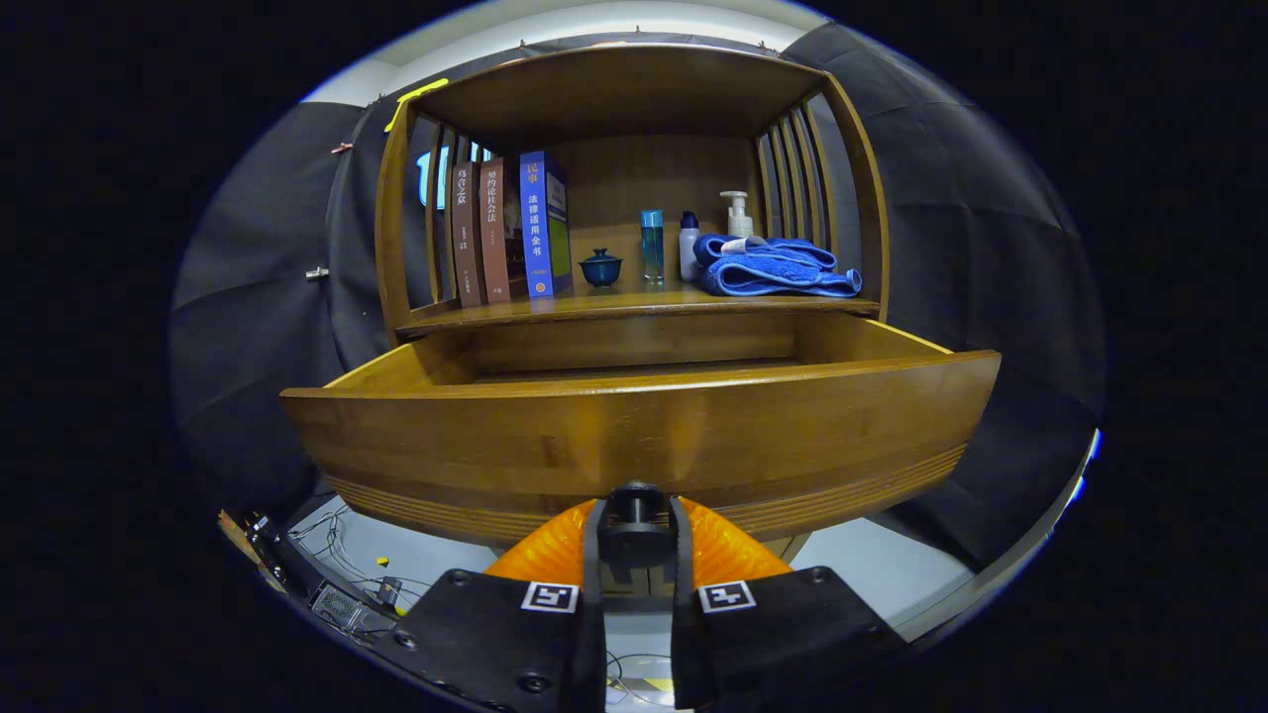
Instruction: Pull open the drawer, take out the items inside it, and place them on the countertop above the cabinet.
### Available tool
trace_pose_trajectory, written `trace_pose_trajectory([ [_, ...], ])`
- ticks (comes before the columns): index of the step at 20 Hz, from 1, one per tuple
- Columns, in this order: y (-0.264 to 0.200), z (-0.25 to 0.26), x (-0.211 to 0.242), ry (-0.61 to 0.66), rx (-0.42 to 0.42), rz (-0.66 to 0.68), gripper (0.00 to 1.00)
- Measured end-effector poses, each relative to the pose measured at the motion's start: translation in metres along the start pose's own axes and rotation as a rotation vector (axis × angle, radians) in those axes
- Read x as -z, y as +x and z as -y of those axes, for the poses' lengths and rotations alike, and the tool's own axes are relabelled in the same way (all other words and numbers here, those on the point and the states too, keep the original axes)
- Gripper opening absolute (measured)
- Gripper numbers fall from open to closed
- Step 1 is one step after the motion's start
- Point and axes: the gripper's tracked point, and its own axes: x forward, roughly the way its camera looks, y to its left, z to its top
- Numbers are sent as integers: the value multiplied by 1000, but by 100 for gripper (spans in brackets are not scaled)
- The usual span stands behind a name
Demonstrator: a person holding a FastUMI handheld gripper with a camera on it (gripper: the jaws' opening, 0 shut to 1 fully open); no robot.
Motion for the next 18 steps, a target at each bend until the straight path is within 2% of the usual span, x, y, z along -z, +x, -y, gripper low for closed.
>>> trace_pose_trajectory([
  [6, -3, 0, 6, -41, 8, -10, 30],
  [8, -8, -3, -1, -86, 3, 20, 42],
  [12, -33, -9, -43, -126, -2, 133, 95],
  [14, -43, -12, -65, -116, -9, 171, 96],
  [15, -48, -11, -77, -118, -6, 182, 99],
  [18, -61, -12, -122, -103, -13, 235, 99],
])
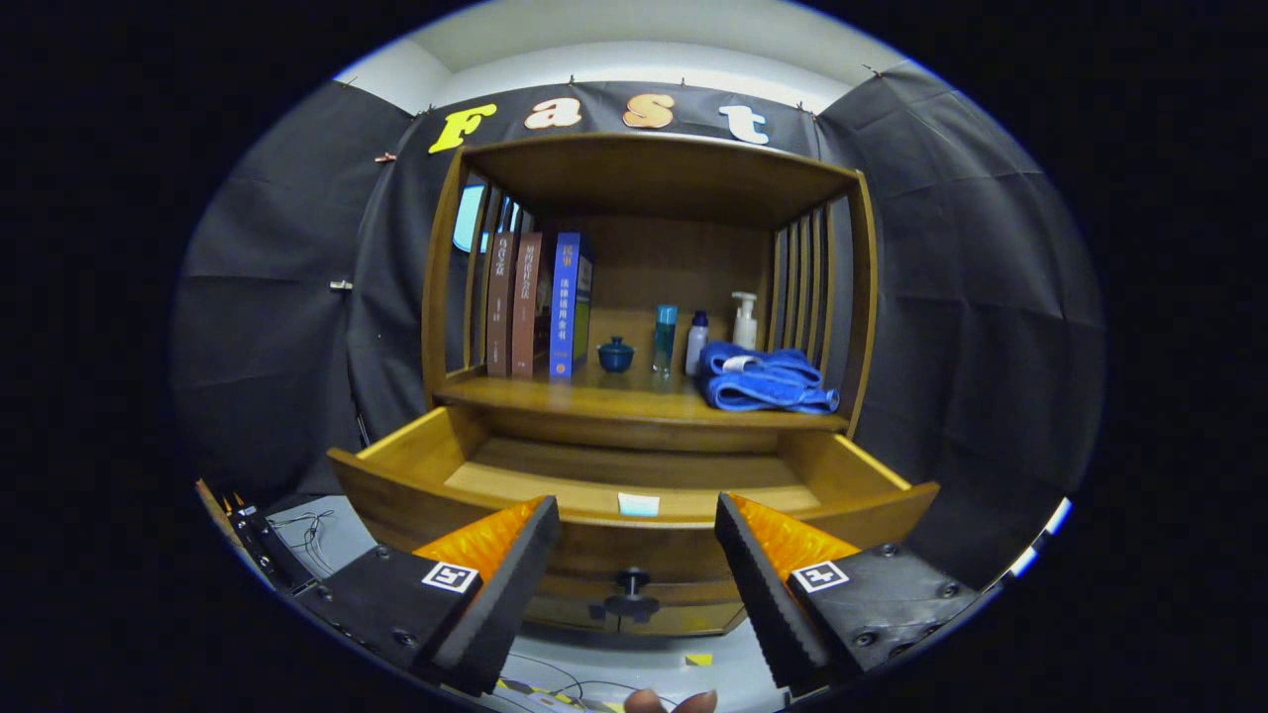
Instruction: Pull open the drawer, take out the items inside it, and place them on the countertop above the cabinet.
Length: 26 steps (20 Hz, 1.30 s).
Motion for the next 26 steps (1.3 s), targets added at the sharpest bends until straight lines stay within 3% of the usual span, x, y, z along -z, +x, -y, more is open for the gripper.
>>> trace_pose_trajectory([
  [4, 13, 10, -56, 119, 33, 10, 99],
  [7, 46, 9, -65, 98, -28, -99, 98],
  [10, 92, 14, -32, 164, -51, -339, 98],
  [17, 132, 7, 77, 79, -109, -885, 99],
  [20, 145, 4, 108, 77, -86, -1028, 97],
  [23, 151, -3, 135, 54, -73, -1106, 87],
  [26, 150, -5, 158, 16, -53, -1174, 88],
])
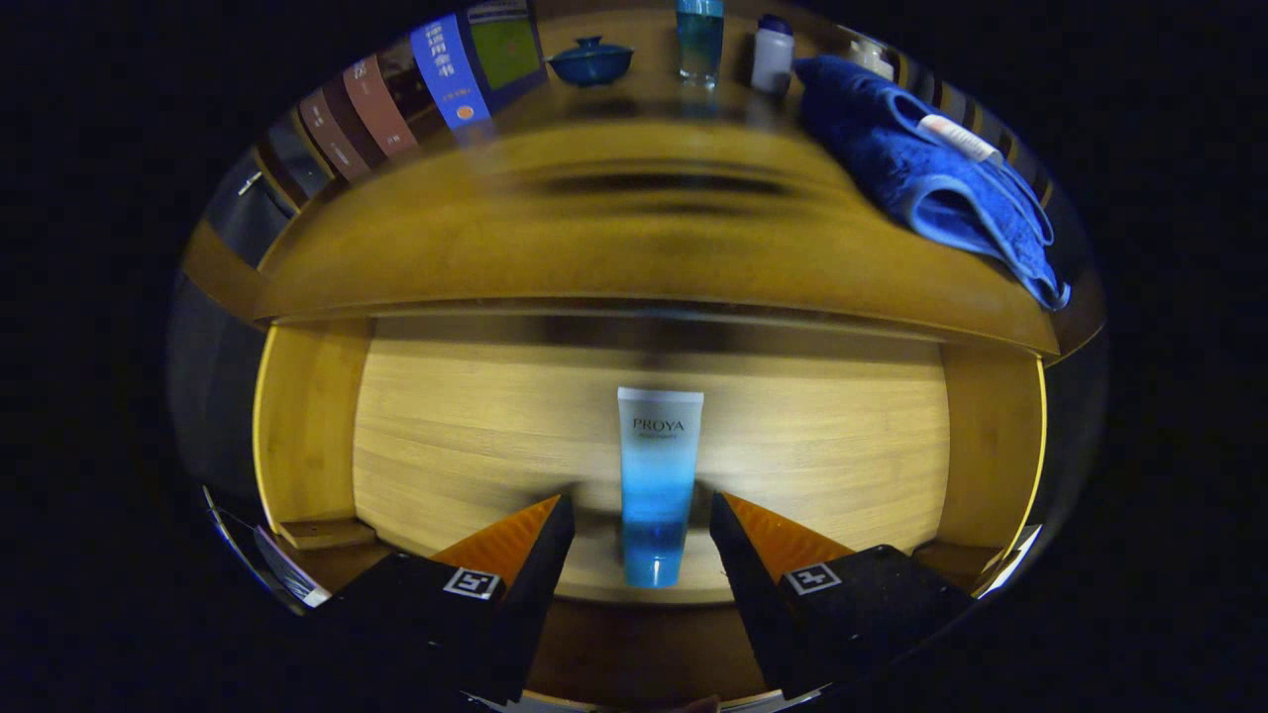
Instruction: Pull open the drawer, take out the items inside it, and place them on the countertop above the cabinet.
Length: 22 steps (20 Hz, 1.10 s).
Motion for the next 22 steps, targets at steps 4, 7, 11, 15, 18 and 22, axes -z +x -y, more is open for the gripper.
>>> trace_pose_trajectory([
  [4, 19, 10, 1, 50, 22, -27, 69],
  [7, 13, 9, 3, 77, -14, -30, 41],
  [11, -14, -12, 10, 88, -144, 4, 36],
  [15, -58, -20, 11, 28, -187, 65, 36],
  [18, -103, -24, -4, 18, -202, 136, 36],
  [22, -138, -24, -48, 4, -188, 200, 36],
])
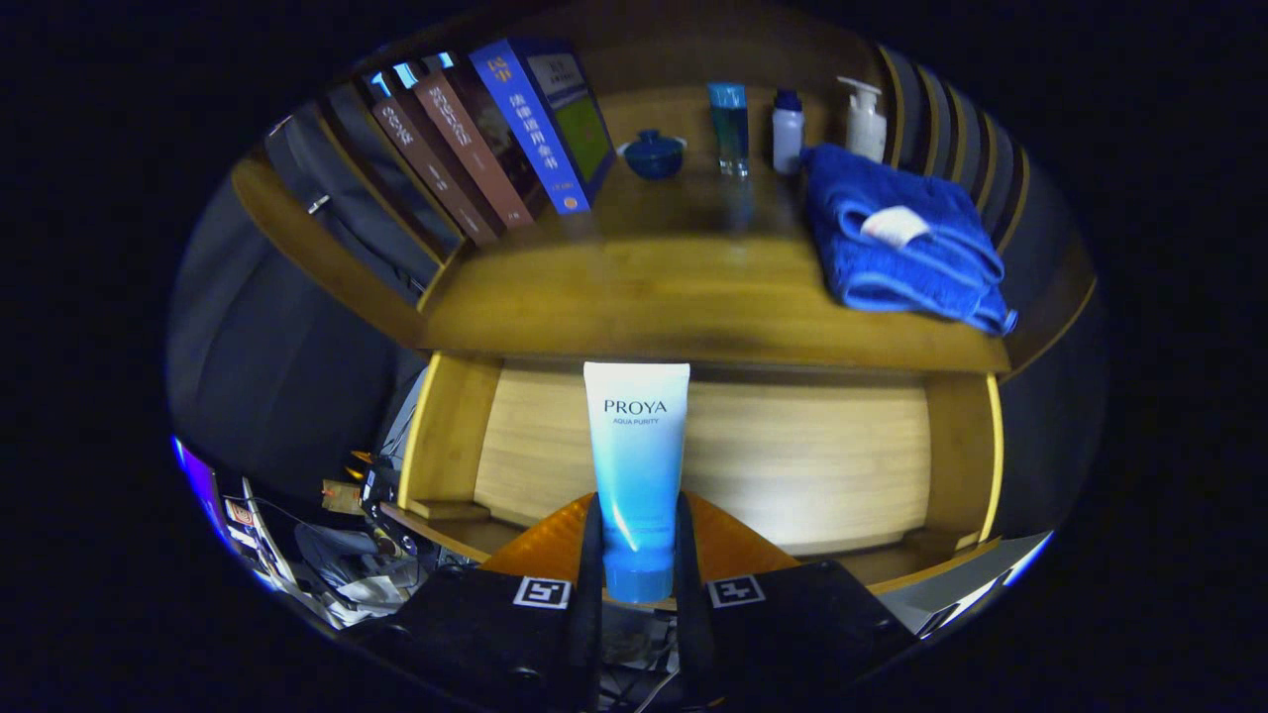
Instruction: Pull open the drawer, take out the items inside it, and place them on the countertop above the cabinet.
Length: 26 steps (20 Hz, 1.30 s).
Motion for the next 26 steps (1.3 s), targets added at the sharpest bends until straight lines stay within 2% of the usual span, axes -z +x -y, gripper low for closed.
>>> trace_pose_trajectory([
  [5, 0, 1, -62, -3, 48, 38, 36],
  [9, 27, 15, -92, 2, 112, 12, 36],
  [22, 89, 39, -108, 67, 193, -81, 36],
  [24, 94, 43, -109, 61, 198, -81, 38],
  [26, 93, 41, -108, 65, 186, -77, 48],
])
